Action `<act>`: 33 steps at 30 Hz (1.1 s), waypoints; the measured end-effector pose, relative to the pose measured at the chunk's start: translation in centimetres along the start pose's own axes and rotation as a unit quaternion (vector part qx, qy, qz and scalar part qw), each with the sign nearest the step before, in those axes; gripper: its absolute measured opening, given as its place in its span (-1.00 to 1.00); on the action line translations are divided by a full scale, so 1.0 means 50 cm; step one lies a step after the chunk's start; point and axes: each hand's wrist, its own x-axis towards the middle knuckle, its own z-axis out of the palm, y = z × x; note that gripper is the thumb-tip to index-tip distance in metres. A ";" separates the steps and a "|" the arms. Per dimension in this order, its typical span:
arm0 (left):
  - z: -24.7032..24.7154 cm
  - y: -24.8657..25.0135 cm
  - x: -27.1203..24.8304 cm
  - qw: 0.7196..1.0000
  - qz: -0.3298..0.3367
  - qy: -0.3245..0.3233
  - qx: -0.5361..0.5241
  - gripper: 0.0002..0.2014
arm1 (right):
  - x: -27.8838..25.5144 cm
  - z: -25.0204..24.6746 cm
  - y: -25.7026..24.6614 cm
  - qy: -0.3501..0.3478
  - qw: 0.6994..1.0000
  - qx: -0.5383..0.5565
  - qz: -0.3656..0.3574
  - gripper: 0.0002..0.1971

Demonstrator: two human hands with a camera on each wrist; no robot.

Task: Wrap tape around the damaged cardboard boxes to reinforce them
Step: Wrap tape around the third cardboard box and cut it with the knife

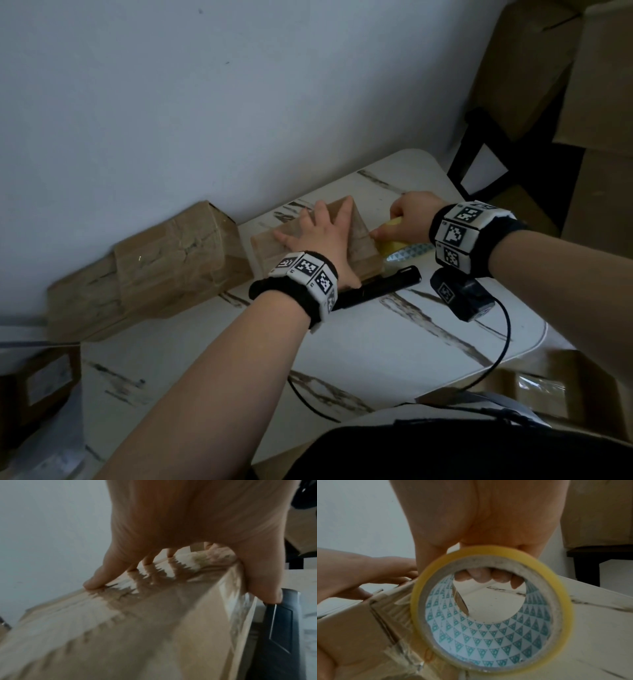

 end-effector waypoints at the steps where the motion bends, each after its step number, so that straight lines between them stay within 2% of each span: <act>1: -0.001 -0.002 -0.002 1.000 0.004 0.003 0.001 0.34 | -0.001 -0.003 0.000 0.002 1.000 -0.003 -0.001 -0.48; 4: -0.011 -0.021 -0.015 0.999 0.011 0.024 -0.021 0.30 | -0.009 -0.027 -0.006 0.017 1.000 0.016 -0.006 -0.47; 8: -0.021 -0.068 -0.035 0.993 0.022 0.077 -0.089 0.21 | -0.005 -0.087 -0.020 0.065 0.979 0.194 -0.011 -0.51; 11: -0.020 -0.095 -0.049 0.979 0.029 0.136 -0.149 0.14 | -0.008 -0.126 -0.043 0.061 0.962 0.267 -0.017 -0.58; 13: -0.017 -0.103 -0.055 0.965 0.034 0.176 -0.194 0.12 | -0.014 -0.138 -0.061 0.065 0.951 0.302 -0.022 -0.55; 17: -0.013 -0.124 -0.060 0.949 0.045 0.200 -0.242 0.13 | -0.034 -0.152 -0.097 0.041 0.927 0.368 -0.054 -0.51; 19: -0.009 -0.139 -0.067 0.948 0.059 0.207 -0.236 0.12 | -0.048 -0.157 -0.111 0.024 0.938 0.342 -0.056 -0.54; 23: 0.002 -0.155 -0.074 0.941 0.074 0.215 -0.249 0.10 | -0.072 -0.162 -0.136 0.075 0.975 0.199 -0.057 -0.60; 29: 0.010 -0.170 -0.069 0.935 0.096 0.216 -0.263 0.08 | -0.093 -0.155 -0.149 0.099 0.994 0.042 -0.030 -0.56; 33: 0.014 -0.172 -0.066 0.939 0.122 0.208 -0.247 0.09 | -0.107 -0.123 -0.124 0.105 0.993 0.043 -0.010 -0.58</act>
